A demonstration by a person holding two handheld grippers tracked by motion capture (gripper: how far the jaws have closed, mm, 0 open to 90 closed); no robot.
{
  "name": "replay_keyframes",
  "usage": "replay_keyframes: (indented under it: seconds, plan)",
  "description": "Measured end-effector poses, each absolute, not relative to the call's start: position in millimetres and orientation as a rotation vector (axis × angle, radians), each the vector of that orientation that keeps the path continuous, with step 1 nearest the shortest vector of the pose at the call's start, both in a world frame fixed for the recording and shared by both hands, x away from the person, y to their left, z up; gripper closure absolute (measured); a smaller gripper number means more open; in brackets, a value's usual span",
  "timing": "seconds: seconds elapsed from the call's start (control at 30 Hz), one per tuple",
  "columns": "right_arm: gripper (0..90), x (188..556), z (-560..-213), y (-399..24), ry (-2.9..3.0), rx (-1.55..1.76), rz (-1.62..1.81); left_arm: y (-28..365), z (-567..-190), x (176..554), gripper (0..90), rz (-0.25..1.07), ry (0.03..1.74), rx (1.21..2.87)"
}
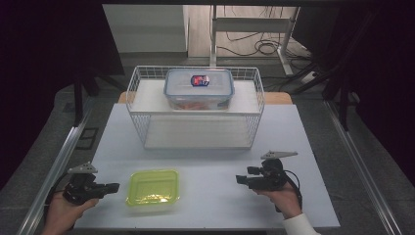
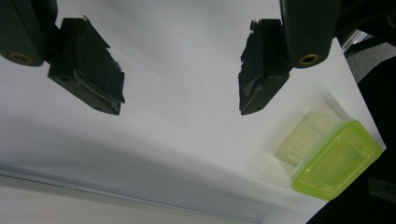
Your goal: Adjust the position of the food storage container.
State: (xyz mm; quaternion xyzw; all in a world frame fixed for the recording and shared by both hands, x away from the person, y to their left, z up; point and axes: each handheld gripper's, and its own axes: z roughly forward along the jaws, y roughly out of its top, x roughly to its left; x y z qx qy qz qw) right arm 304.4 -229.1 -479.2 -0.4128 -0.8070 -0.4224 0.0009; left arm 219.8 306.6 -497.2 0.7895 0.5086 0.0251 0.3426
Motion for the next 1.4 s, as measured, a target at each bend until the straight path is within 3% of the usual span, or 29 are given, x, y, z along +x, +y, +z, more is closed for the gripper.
replay_keyframes:
  seconds: [0.77,1.4]
  plan:
    - [29.8,304.6,-479.1,-230.7,-2.53,-1.294,-1.334,224.8,-510.7,263.7,90.0,-0.067,1.219,2.19]
    - [29.2,305.4,-479.1,-231.9,-2.521,-1.303,-1.334,169.2,-508.9,271.2,90.0,-0.136,1.096,2.245]
